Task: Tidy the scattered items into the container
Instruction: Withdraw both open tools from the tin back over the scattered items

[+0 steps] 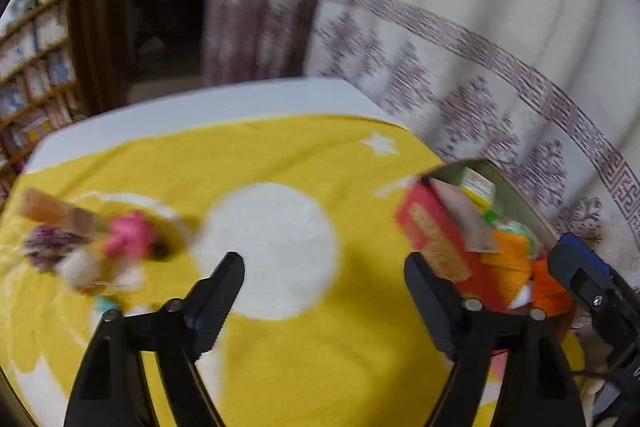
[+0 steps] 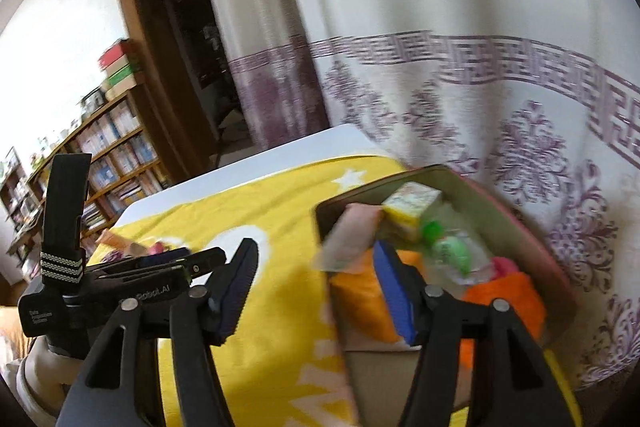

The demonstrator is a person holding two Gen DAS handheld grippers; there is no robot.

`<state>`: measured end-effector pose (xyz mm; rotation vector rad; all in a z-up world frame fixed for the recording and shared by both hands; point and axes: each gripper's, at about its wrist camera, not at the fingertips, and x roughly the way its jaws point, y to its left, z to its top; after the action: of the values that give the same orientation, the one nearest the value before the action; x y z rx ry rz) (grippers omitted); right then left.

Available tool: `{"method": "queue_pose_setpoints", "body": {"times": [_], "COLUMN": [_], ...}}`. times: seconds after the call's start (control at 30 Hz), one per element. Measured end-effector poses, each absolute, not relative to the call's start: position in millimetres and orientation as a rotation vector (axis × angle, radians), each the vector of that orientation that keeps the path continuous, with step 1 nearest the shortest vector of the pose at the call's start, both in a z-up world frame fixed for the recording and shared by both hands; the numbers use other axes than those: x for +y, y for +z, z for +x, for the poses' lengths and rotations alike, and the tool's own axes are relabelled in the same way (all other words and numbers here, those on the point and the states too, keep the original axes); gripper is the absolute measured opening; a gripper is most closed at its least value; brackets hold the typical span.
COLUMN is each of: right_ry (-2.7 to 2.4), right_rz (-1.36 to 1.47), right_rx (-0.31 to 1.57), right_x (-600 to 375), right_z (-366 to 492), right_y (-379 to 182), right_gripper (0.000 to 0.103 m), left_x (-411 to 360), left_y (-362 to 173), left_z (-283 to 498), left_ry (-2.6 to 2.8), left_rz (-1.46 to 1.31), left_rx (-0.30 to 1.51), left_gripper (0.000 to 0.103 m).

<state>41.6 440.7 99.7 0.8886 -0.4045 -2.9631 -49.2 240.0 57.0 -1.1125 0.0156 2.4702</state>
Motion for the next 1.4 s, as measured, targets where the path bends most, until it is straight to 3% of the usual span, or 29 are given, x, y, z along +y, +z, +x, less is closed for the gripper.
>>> {"method": "queue_pose_setpoints", "body": {"times": [0.37,0.47,0.9,1.4], "right_ry": [-2.78,-2.74,-2.616,-2.552], "right_rz": [1.008,1.041,1.144,1.128], "right_rx": [-0.312,-0.271,-0.108,-0.214], "right_x": [360.2,341.1,291.7,291.6], "right_z": [12.6,6.0,-27.5,-51.6], "right_y": [78.8,68.6,39.2,14.8], "right_gripper": [0.069,0.069,0.069,0.069], "left_x": [117.1,100.2,87.6,94.9], "left_y": [34.8,22.6,-15.6,-35.8], "left_z": [-49.7,-48.5,-48.8,-65.0], "left_ry": [2.591,2.622,2.543,2.539], "left_rz": [-1.192,-1.199,-1.276,-1.354], "left_rx": [-0.04,0.039,0.093,0.128], "left_gripper": [0.084,0.084,0.084,0.084]}}
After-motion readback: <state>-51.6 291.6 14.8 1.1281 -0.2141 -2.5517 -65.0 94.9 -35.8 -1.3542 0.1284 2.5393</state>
